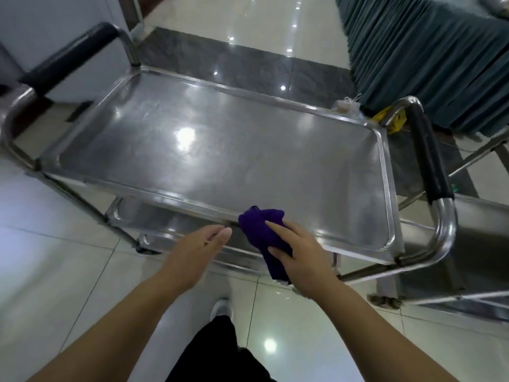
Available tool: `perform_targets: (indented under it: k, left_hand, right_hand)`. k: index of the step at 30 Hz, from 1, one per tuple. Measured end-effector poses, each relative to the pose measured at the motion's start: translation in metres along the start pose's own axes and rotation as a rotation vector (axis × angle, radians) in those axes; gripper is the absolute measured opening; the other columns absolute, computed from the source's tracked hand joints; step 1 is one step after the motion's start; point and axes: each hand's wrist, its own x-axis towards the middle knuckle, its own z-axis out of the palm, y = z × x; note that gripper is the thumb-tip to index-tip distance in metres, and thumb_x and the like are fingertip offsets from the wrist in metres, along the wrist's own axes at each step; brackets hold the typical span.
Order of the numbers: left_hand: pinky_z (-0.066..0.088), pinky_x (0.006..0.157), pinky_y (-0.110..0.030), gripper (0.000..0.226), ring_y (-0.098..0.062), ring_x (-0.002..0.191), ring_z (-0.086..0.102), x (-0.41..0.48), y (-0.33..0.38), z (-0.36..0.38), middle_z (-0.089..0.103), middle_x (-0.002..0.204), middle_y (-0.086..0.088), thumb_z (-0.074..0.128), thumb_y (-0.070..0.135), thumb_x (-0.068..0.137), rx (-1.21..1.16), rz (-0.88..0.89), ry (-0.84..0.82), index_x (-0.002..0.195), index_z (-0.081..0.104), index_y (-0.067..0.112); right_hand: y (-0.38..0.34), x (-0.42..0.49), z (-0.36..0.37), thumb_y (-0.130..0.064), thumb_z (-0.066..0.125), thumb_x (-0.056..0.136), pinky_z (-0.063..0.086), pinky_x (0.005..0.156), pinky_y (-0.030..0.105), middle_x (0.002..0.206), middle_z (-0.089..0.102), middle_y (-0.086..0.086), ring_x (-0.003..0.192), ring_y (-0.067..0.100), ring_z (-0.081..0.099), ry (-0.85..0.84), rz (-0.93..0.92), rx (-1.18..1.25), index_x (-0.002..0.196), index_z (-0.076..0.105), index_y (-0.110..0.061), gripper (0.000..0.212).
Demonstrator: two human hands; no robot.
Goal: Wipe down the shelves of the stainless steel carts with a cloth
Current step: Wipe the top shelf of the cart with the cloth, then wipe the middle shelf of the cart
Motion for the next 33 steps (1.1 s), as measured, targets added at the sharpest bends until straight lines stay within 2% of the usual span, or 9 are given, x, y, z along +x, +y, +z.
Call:
perform_targets:
  k: [2,5,10,14,17,20,23,26,33]
  left_hand:
    - [0.047,0.065,-0.016,0.041,-0.006,0.083,0.067,-0.012,0.007,0.007,0.07,0.09,0.011,0.046,0.062,0.078,-0.276,-0.104,-0.01,0.1,0.062,0.032]
    - [0.054,0.068,-0.027,0.023,-0.017,0.08,0.069,-0.026,0.007,0.007,0.071,0.091,-0.003,0.054,0.037,0.09,-0.462,-0.206,0.058,0.103,0.063,0.021]
    - [0.057,0.071,-0.03,0.017,-0.018,0.086,0.069,-0.054,-0.012,-0.009,0.071,0.093,-0.006,0.053,0.01,0.091,-0.463,-0.134,0.116,0.104,0.062,0.017]
    - [0.058,0.074,-0.037,0.015,-0.019,0.083,0.069,-0.058,-0.031,-0.029,0.072,0.089,-0.003,0.054,0.01,0.091,-0.495,-0.182,0.187,0.098,0.063,0.02]
    - [0.059,0.07,-0.033,0.013,-0.013,0.08,0.069,-0.056,-0.049,-0.049,0.071,0.089,0.0,0.056,0.015,0.091,-0.483,-0.252,0.252,0.101,0.062,0.02]
    - [0.059,0.064,-0.031,0.011,-0.016,0.076,0.07,-0.049,-0.07,-0.078,0.068,0.092,-0.007,0.055,0.015,0.091,-0.583,-0.329,0.286,0.102,0.059,0.014]
    - [0.056,0.059,-0.027,0.012,-0.016,0.073,0.071,-0.038,-0.097,-0.113,0.067,0.092,-0.009,0.055,0.016,0.092,-0.645,-0.356,0.229,0.102,0.057,0.012]
    - [0.057,0.058,-0.025,0.013,-0.013,0.07,0.071,-0.025,-0.134,-0.149,0.068,0.09,-0.005,0.056,0.024,0.092,-0.526,-0.345,0.152,0.101,0.057,0.015]
    - [0.049,0.067,-0.027,0.011,-0.011,0.077,0.065,0.003,-0.236,-0.209,0.067,0.09,0.006,0.057,0.038,0.089,-0.128,-0.354,0.079,0.09,0.06,0.027]
  right_hand:
    - [-0.013,-0.012,0.013,-0.021,0.061,0.089,0.032,0.101,0.023,0.14,0.044,-0.009,0.122,0.013,0.039,-0.058,-0.09,-0.012,0.138,0.045,-0.032,0.053]
    - [-0.028,-0.025,0.03,-0.022,0.062,0.088,0.032,0.101,0.023,0.142,0.041,-0.009,0.124,0.013,0.038,-0.127,-0.113,0.03,0.139,0.042,-0.033,0.056]
    - [-0.036,-0.03,0.055,-0.025,0.068,0.083,0.023,0.111,0.031,0.15,0.017,-0.02,0.132,0.016,0.023,-0.224,-0.185,-0.052,0.144,0.028,-0.04,0.074]
    - [-0.049,-0.026,0.084,-0.052,0.066,0.077,0.014,0.112,0.041,0.149,-0.021,-0.025,0.137,0.01,-0.001,-0.261,-0.148,-0.06,0.138,0.001,-0.06,0.09]
    - [-0.07,-0.019,0.117,-0.067,0.063,0.069,0.011,0.112,0.045,0.148,-0.026,-0.021,0.14,0.015,-0.008,-0.303,-0.166,-0.081,0.132,-0.014,-0.065,0.1]
    - [-0.099,-0.006,0.158,-0.063,0.069,0.067,0.03,0.111,0.041,0.149,-0.01,-0.009,0.137,0.024,0.013,-0.261,-0.163,-0.091,0.141,-0.012,-0.053,0.11]
    - [-0.124,0.013,0.2,-0.035,0.07,0.079,0.049,0.091,0.03,0.147,0.02,0.004,0.121,0.022,0.042,-0.129,-0.135,-0.057,0.146,-0.001,-0.042,0.098]
    - [-0.14,0.037,0.236,-0.018,0.061,0.085,0.048,0.082,0.028,0.141,0.04,0.003,0.111,0.02,0.052,-0.163,-0.03,-0.034,0.148,0.009,-0.037,0.084]
    - [-0.149,0.089,0.295,-0.018,0.054,0.087,0.042,0.068,0.029,0.111,0.062,0.001,0.091,0.02,0.058,-0.354,0.258,-0.061,0.133,0.038,-0.029,0.05]
